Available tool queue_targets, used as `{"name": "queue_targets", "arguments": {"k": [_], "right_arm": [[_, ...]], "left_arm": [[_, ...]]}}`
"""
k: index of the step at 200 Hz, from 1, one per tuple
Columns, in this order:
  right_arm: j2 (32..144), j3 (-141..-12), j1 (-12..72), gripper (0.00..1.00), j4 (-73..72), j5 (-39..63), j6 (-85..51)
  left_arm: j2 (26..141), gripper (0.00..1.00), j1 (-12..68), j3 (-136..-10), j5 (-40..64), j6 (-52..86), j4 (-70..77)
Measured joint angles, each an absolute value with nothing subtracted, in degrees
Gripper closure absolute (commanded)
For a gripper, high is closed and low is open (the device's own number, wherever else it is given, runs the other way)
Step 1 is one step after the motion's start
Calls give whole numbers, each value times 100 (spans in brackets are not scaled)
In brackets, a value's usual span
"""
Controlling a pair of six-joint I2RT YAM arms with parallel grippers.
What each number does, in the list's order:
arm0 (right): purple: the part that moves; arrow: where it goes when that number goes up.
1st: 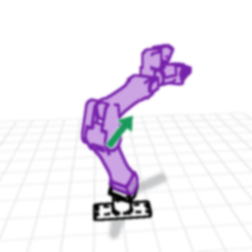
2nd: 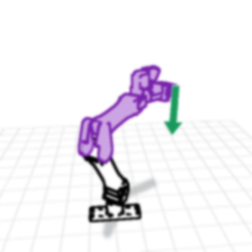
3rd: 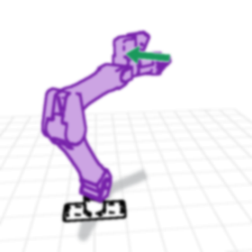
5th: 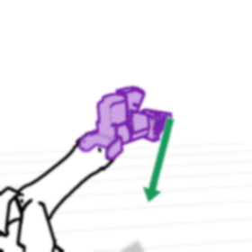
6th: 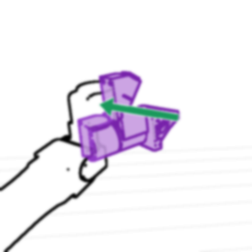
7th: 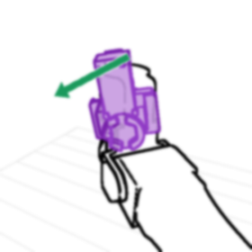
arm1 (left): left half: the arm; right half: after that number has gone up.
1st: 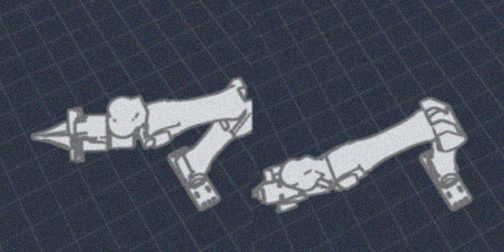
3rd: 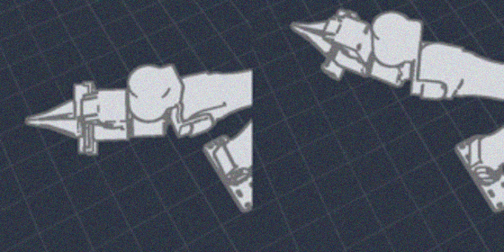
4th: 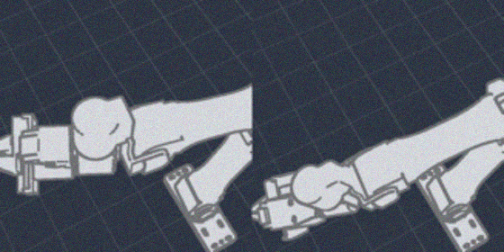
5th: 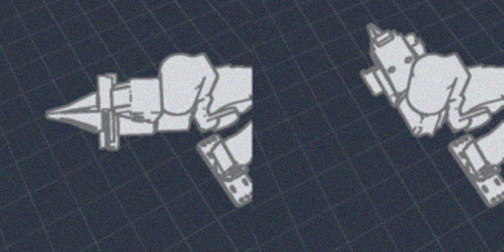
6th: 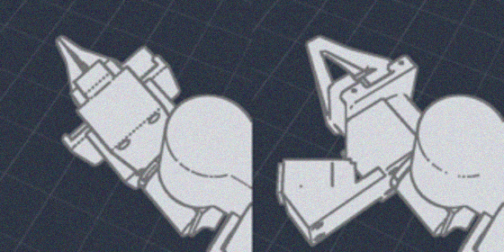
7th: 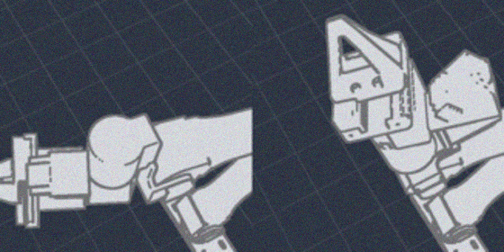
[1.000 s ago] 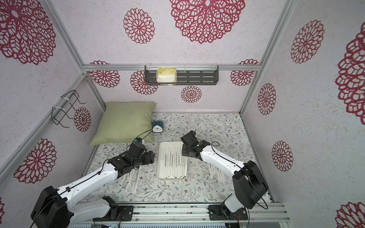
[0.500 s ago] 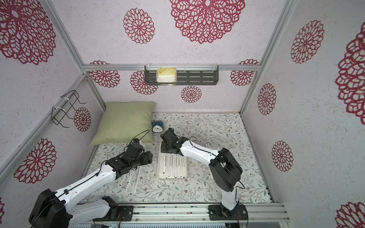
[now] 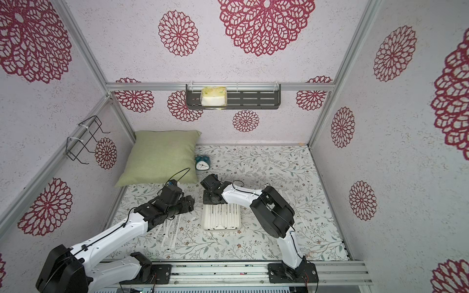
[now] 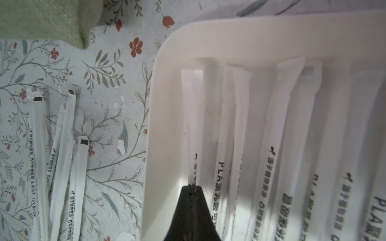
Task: Put the straws into the storage box
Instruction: Place the straw in the storage box.
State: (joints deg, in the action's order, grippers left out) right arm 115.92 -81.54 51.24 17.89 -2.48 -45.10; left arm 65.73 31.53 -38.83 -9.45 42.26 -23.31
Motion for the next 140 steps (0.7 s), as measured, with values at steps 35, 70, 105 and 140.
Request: {"name": "queue_targets", "arguments": {"k": [35, 70, 105, 140], "right_arm": [[11679, -8243, 5127, 90, 1802, -281, -4508], [11701, -8254, 5129, 88, 1826, -301, -4506], [11749, -8364, 5133, 90, 1920, -392, -4508], [11885, -8379, 5133, 90, 1968, -521, -4510]], "left_arm": [[6484, 20, 3079, -3872, -937, 4248, -2340], [6475, 22, 2989, -3865, -926, 4313, -2458], [6423, 22, 2897, -3848, -919, 4313, -2582], [6329, 22, 2849, -3846, -882, 4316, -2650]]}}
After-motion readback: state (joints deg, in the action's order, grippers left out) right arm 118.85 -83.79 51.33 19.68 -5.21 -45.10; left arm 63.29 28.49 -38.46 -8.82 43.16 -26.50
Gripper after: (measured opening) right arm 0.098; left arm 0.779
